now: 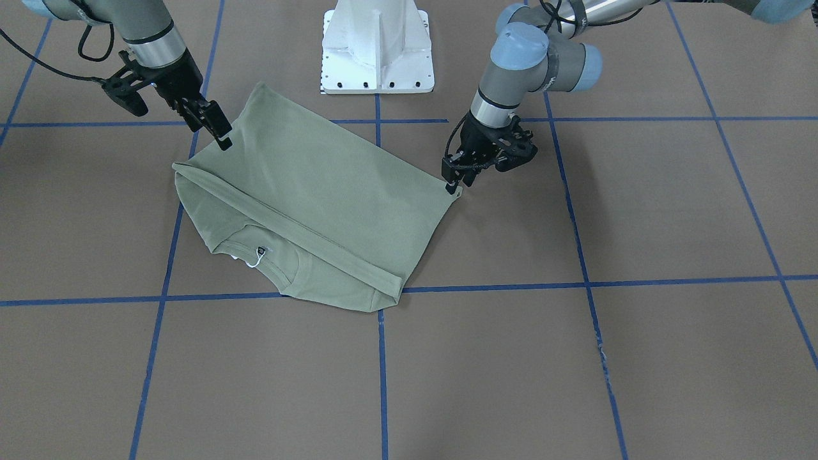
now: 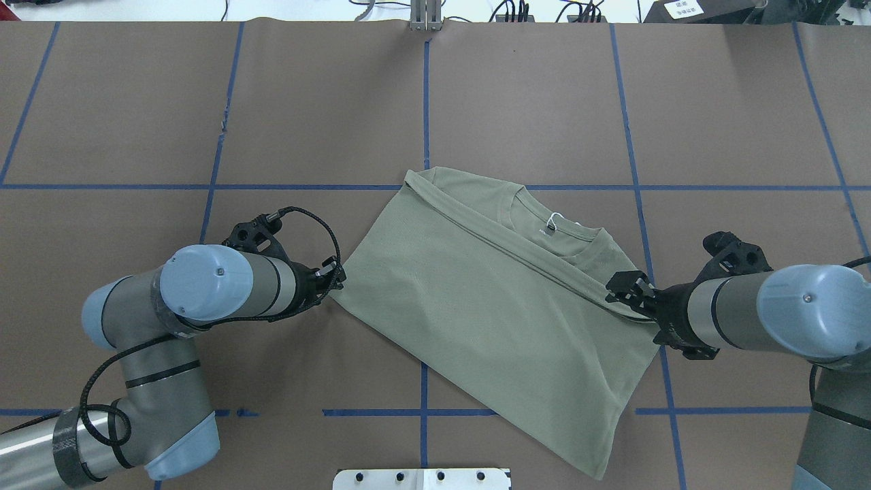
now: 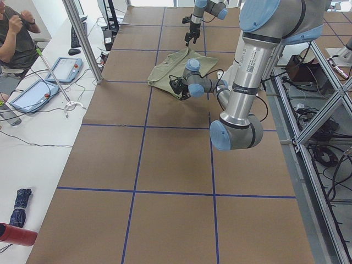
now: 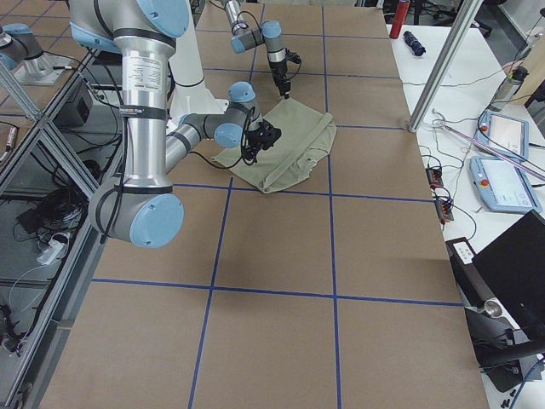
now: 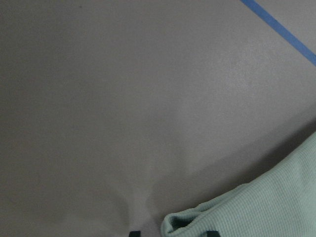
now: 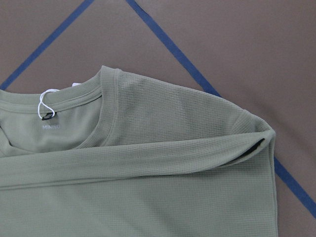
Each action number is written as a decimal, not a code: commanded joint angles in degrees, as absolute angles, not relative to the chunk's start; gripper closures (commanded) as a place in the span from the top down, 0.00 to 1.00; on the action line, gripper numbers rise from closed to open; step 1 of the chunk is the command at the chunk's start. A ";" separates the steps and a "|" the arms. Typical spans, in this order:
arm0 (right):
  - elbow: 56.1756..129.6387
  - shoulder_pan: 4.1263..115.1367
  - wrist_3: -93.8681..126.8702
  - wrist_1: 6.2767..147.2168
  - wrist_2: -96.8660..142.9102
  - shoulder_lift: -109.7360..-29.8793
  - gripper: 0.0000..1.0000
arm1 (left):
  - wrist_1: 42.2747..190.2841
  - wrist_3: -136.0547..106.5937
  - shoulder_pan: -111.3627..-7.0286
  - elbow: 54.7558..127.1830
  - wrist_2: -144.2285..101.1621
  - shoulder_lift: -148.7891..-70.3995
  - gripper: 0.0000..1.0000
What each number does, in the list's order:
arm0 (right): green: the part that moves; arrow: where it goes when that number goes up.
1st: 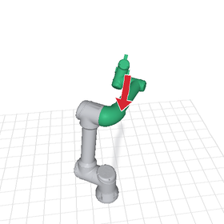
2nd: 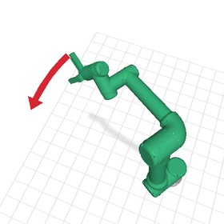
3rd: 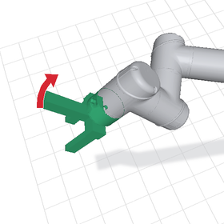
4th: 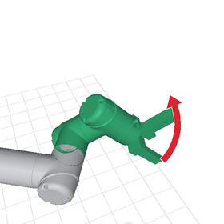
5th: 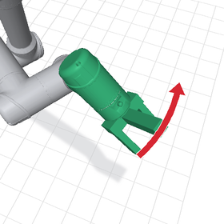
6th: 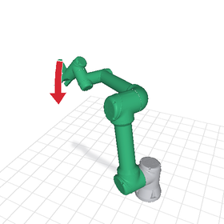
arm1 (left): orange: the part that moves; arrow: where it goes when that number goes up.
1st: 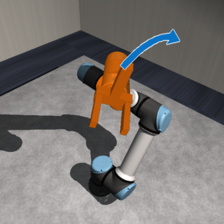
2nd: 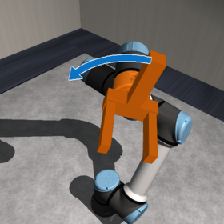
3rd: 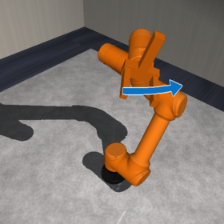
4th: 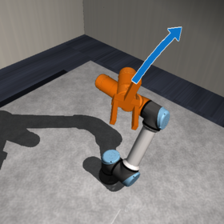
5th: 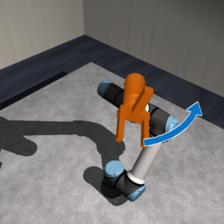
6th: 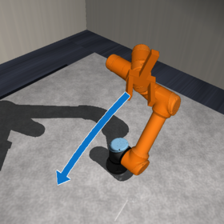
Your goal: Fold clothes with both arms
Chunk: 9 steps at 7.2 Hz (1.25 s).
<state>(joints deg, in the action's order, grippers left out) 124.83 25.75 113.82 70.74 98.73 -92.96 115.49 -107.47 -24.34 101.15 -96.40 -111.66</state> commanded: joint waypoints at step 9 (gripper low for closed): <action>124.98 25.22 113.73 70.75 98.61 -92.37 1.00 | 116.01 -79.15 -41.34 96.10 -95.53 -113.36 0.00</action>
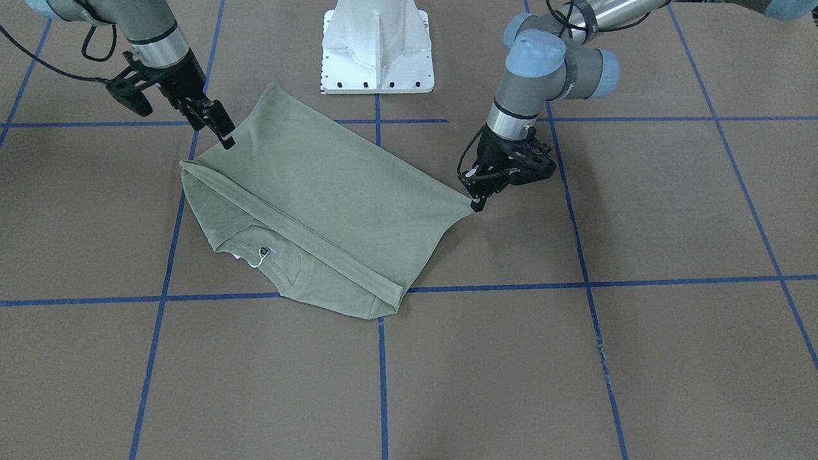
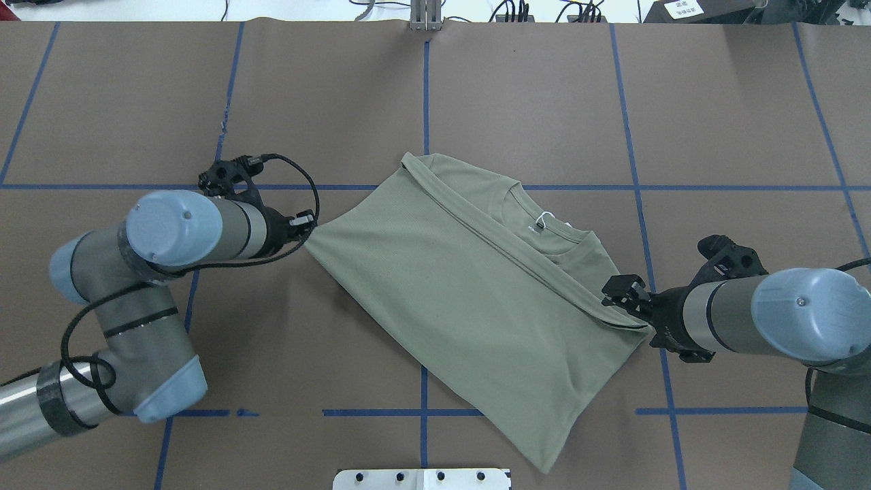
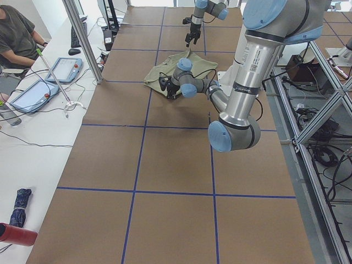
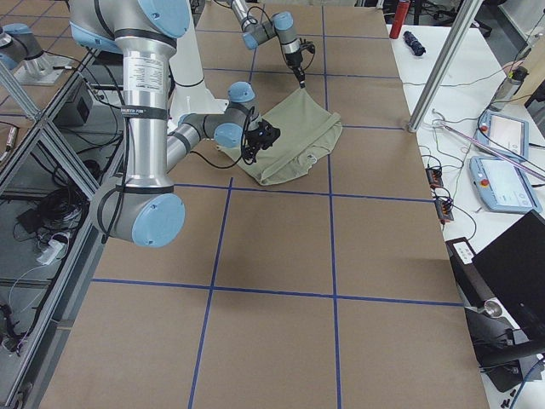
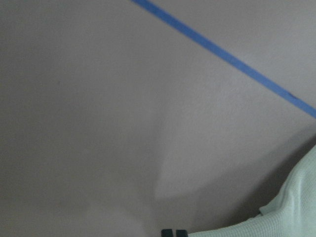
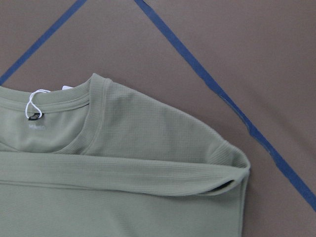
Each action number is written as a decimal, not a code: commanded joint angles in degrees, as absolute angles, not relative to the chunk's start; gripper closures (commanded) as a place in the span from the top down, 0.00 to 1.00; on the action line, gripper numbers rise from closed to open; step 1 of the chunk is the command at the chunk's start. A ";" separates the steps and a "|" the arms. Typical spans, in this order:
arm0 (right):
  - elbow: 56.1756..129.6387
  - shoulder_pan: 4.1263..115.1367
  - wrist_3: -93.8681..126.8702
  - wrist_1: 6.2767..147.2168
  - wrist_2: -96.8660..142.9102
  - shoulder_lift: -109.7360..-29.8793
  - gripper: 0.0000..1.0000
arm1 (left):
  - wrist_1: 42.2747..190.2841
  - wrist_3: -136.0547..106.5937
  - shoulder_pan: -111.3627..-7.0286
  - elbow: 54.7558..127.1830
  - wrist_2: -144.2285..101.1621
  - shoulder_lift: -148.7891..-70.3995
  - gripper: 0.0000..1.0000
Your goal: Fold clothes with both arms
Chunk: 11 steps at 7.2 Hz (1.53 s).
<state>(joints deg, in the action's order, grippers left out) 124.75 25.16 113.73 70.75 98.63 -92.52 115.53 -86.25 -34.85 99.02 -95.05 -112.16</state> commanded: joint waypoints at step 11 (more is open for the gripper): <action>115.62 26.89 113.12 71.71 95.36 -75.03 1.00 | 150.56 -78.22 -50.45 34.10 -98.26 -147.39 0.00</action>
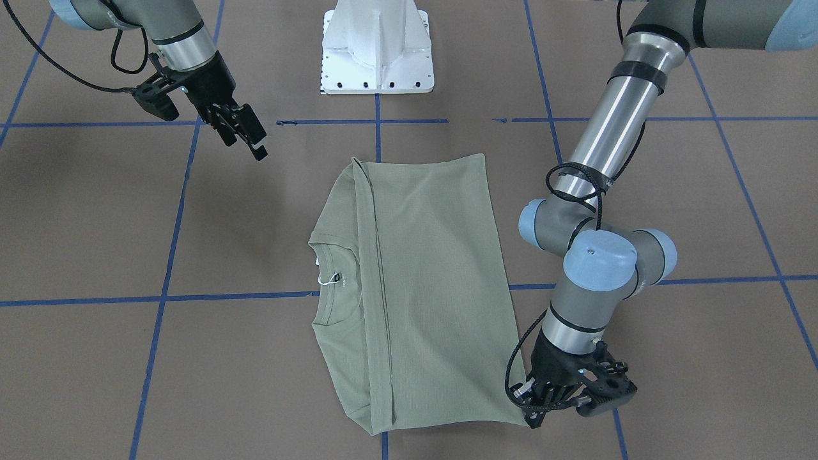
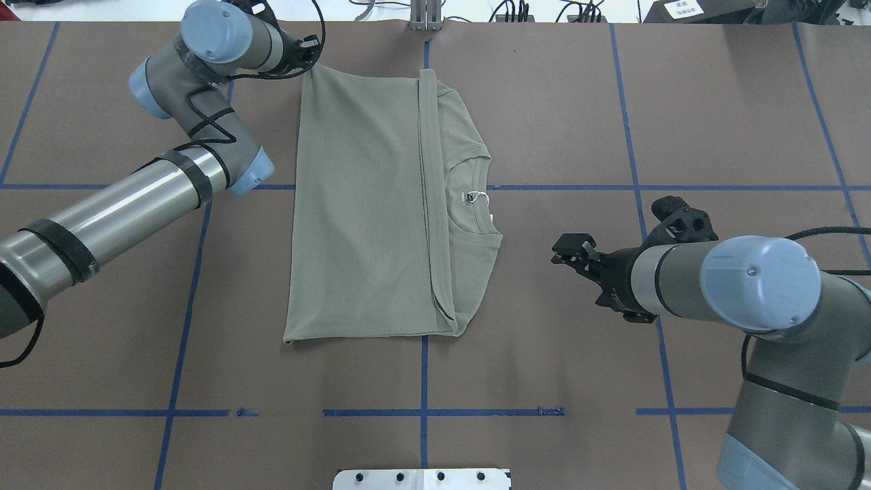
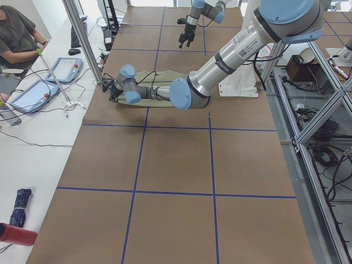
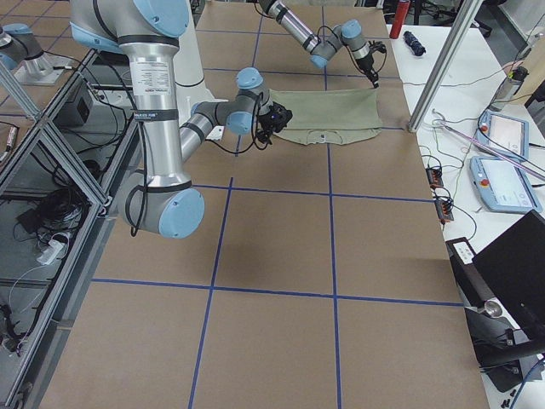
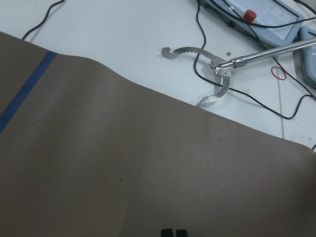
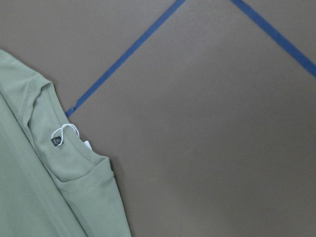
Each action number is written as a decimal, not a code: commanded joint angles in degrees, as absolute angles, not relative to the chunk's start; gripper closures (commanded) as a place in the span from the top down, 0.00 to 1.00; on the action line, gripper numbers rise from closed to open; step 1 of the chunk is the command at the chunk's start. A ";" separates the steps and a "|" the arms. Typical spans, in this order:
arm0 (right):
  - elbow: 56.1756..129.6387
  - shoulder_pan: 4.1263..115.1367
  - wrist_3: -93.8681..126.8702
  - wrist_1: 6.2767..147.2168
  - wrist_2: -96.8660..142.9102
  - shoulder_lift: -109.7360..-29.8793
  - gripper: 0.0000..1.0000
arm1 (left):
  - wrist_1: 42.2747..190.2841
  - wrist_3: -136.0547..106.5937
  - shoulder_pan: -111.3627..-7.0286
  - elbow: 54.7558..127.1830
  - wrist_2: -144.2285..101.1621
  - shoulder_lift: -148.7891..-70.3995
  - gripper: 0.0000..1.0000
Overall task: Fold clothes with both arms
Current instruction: 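Move the right gripper to the shirt's collar side edge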
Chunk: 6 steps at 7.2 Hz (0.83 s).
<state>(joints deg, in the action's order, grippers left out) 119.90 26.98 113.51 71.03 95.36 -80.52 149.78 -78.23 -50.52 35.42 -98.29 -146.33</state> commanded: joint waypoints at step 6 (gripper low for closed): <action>101.46 22.77 72.75 84.45 95.72 -57.42 1.00 | 149.59 -78.05 -50.98 57.30 -105.03 -131.58 0.36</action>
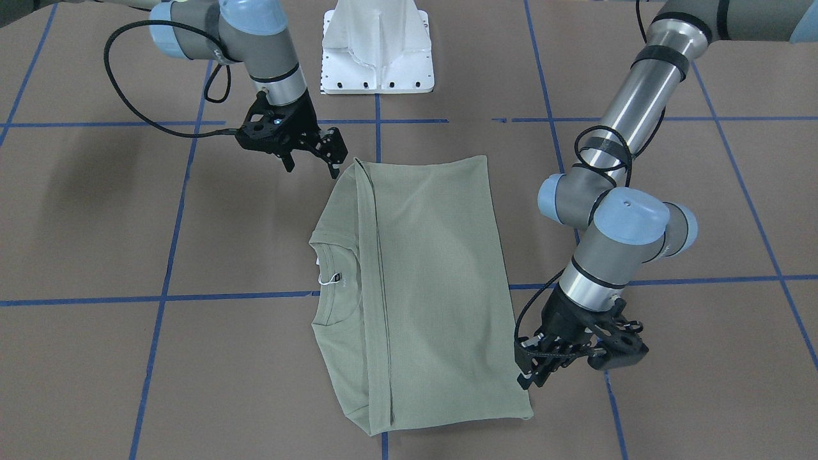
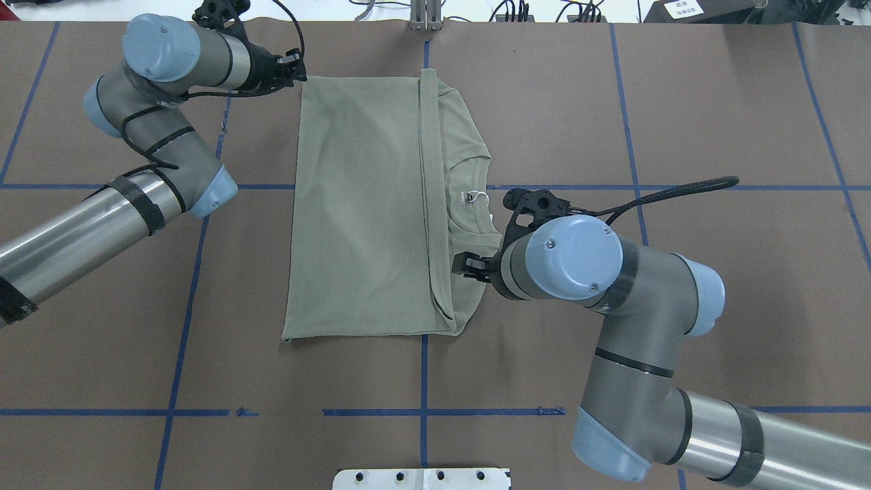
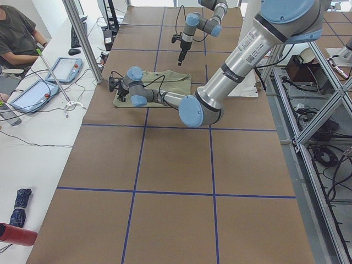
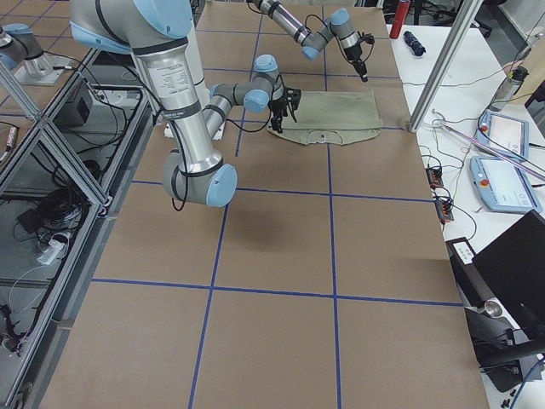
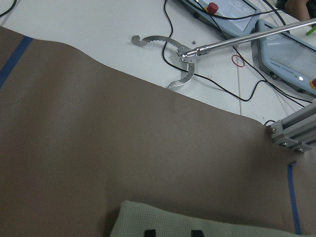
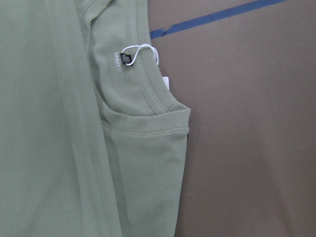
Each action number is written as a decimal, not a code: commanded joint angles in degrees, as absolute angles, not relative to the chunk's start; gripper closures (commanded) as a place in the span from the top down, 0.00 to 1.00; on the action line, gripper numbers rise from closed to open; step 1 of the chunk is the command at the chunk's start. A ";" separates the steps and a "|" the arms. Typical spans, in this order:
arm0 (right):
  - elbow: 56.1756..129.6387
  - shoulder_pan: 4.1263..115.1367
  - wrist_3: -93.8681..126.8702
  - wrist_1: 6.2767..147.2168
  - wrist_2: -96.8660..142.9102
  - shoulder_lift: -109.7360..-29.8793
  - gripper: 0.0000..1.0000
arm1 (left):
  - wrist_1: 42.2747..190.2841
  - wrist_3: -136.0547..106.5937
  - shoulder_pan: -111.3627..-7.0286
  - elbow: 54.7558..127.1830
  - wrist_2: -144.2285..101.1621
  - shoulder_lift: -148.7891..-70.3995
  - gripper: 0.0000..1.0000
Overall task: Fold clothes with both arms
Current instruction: 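Move the right gripper to the shirt's collar side edge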
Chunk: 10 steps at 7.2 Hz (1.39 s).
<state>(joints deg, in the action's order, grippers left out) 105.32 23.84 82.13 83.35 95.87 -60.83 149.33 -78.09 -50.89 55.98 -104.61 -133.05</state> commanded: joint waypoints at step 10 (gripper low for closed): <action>96.92 20.81 47.93 95.80 89.74 -54.81 1.00 | 149.41 -78.31 -51.06 62.05 -105.12 -127.97 0.40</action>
